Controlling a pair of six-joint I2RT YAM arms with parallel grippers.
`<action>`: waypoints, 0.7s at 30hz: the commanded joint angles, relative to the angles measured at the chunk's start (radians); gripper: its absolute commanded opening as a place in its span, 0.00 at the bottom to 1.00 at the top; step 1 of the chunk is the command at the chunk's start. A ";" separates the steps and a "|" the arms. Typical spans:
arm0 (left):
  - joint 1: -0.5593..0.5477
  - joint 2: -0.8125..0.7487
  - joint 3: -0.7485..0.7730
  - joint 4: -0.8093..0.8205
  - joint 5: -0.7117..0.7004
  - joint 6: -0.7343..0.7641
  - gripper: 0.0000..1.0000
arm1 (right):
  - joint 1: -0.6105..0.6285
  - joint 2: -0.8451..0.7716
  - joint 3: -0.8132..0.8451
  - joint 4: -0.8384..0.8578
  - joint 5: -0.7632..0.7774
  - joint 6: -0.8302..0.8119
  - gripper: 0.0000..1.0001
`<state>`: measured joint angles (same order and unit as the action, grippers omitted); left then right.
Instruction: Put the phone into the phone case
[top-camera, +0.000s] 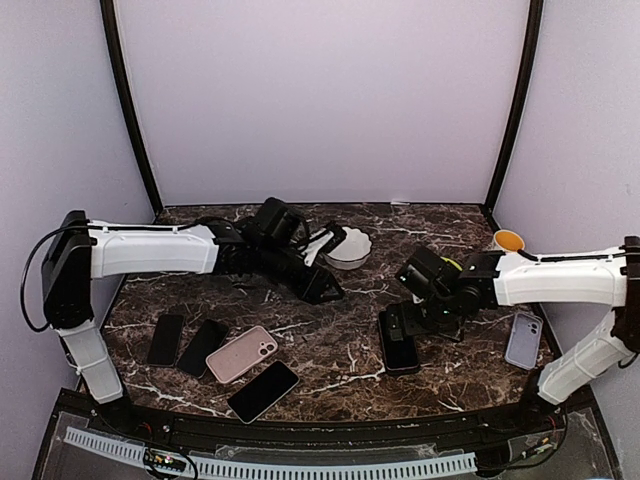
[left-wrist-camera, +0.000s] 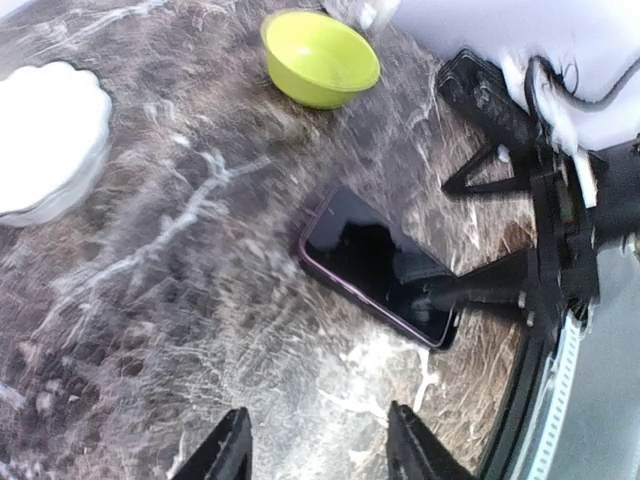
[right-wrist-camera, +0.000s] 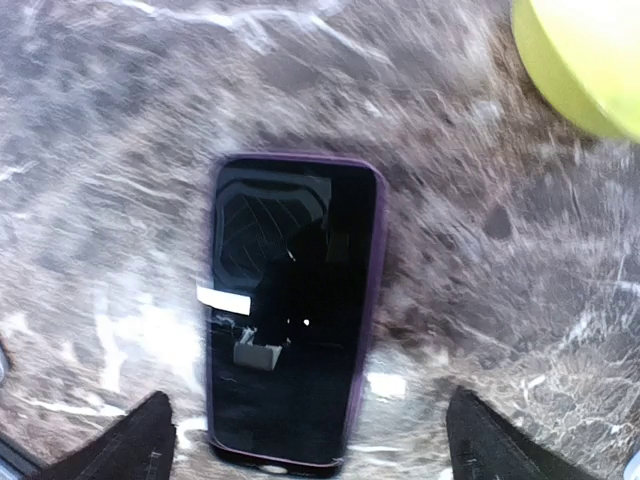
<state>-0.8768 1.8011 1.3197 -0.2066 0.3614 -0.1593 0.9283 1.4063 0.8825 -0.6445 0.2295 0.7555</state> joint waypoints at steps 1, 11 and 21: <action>0.043 -0.103 -0.056 0.076 -0.080 0.002 0.57 | 0.048 0.078 0.068 -0.045 0.075 0.045 0.99; 0.052 -0.155 -0.079 0.075 -0.069 -0.001 0.75 | 0.080 0.200 0.078 -0.007 0.053 0.125 0.99; 0.052 -0.148 -0.071 0.061 -0.059 -0.009 0.84 | 0.096 0.286 0.069 -0.003 0.037 0.127 0.98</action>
<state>-0.8227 1.6955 1.2537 -0.1444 0.2916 -0.1658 1.0157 1.6669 0.9497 -0.6521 0.2657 0.8703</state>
